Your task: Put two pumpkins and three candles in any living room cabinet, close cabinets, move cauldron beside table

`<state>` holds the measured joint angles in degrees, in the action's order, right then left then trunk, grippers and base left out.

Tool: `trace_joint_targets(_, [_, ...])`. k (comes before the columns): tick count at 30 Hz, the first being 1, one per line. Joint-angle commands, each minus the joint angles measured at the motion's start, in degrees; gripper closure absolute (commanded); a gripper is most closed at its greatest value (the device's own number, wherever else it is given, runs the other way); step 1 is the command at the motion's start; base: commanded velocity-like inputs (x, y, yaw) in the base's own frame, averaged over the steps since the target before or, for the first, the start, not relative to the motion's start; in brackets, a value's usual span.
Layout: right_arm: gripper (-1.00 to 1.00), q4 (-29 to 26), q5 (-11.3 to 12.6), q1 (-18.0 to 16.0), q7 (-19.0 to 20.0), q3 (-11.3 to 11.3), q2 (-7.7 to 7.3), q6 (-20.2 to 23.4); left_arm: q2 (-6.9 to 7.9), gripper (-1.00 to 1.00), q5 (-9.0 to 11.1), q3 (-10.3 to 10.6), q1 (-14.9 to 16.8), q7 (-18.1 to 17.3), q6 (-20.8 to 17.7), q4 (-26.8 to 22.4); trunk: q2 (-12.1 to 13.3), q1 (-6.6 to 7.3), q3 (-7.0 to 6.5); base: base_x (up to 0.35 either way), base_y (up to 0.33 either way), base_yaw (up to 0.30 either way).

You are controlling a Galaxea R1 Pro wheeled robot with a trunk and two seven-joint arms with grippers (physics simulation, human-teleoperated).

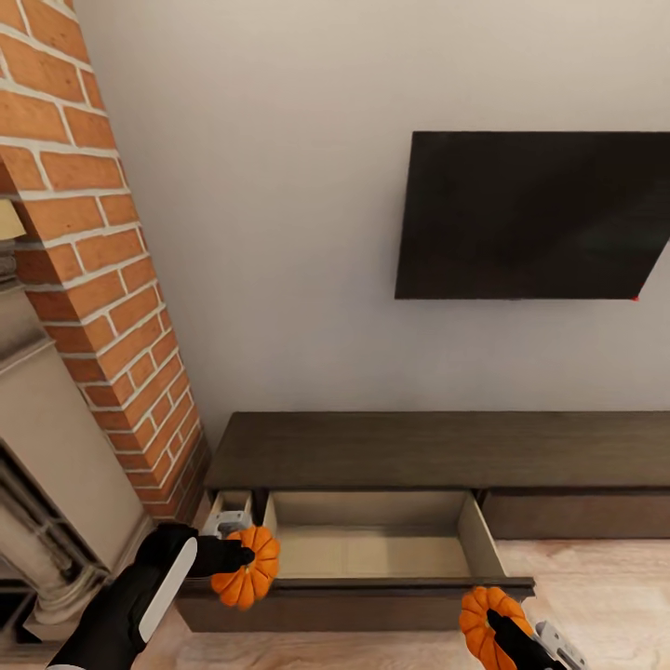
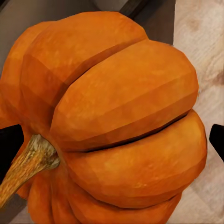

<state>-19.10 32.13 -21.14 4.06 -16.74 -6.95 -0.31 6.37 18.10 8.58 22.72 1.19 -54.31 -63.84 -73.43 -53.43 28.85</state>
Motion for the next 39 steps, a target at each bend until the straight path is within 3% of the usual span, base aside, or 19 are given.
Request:
trace_joint_targets(1, [1.0, 0.0, 0.6, 0.0, 0.2, -0.1, 0.01, 0.0, 0.05, 1.0, 0.4, 0.1, 0.0, 0.1, -0.2, 0.0, 0.0, -0.02, 0.05, 0.251, 0.0, -0.003])
trace_joint_targets(15, [1.0, 0.0, 0.6, 0.0, 0.2, 0.0, 0.01, 0.0, 0.05, 1.0, 0.4, 0.0, 0.0, 0.0, -0.2, 0.2, 0.0, -0.02, 0.06, 0.214, 0.0, 0.0])
trace_joint_targets(35, [1.0, 0.0, 0.5, 0.0, 0.2, 0.0, 0.01, 0.0, 0.04, 1.0, 0.5, -0.2, 0.0, -0.5, -0.3, -0.2, 0.8, 0.42, -0.3, 0.008, 0.0, 0.0])
trace_joint_targets(39, [1.0, 0.0, 0.5, 0.0, 0.2, 0.0, 0.01, -0.1, 0.05, 1.0, 0.6, -0.2, 0.0, -0.5, -0.3, -0.3, 2.4, 1.29, -1.02, 0.0, 0.0, 0.0])
